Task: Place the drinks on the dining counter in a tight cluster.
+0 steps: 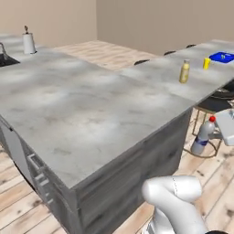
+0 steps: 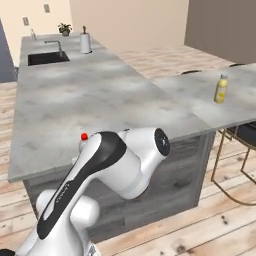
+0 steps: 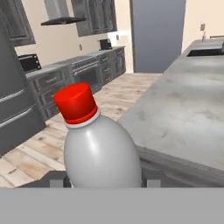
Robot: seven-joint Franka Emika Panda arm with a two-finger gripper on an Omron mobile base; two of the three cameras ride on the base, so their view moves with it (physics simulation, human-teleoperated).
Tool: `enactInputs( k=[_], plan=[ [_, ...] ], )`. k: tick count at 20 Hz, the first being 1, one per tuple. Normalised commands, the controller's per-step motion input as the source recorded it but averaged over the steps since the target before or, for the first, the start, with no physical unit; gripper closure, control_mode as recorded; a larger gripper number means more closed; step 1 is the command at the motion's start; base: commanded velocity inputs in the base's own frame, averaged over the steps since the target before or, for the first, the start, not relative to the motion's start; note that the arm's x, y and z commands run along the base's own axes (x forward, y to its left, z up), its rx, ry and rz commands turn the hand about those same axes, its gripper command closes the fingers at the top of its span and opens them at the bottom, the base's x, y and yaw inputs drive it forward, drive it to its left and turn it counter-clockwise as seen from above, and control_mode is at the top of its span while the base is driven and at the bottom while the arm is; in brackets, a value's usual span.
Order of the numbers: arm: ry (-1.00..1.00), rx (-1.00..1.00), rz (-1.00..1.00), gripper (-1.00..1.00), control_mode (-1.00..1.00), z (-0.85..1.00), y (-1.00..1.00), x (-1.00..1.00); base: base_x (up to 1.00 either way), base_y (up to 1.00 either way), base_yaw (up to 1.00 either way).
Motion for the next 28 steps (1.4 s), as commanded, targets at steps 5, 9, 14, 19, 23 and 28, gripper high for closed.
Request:
enactInputs(
  k=[5, 9, 14, 19, 23, 28],
  plan=[
    [0.00, 0.00, 0.00, 1.00, 1.00, 0.00, 0.00, 0.00, 0.23, -1.00, 0.44],
    [0.00, 0.00, 0.00, 1.00, 1.00, 0.00, 0.00, 0.00, 0.24, -1.00, 0.41],
    [0.00, 0.00, 0.00, 1.00, 1.00, 0.00, 0.00, 0.00, 0.01, -1.00, 0.21],
    [0.00, 0.00, 0.00, 1.00, 1.00, 0.00, 0.00, 0.00, 0.00, -1.00, 0.00],
    [0.00, 0.00, 0.00, 1.00, 1.00, 0.00, 0.00, 0.00, 0.00, -1.00, 0.00],
    [0.00, 0.00, 0.00, 1.00, 1.00, 0.00, 0.00, 0.00, 0.01, -0.85, 0.00]
  ],
)
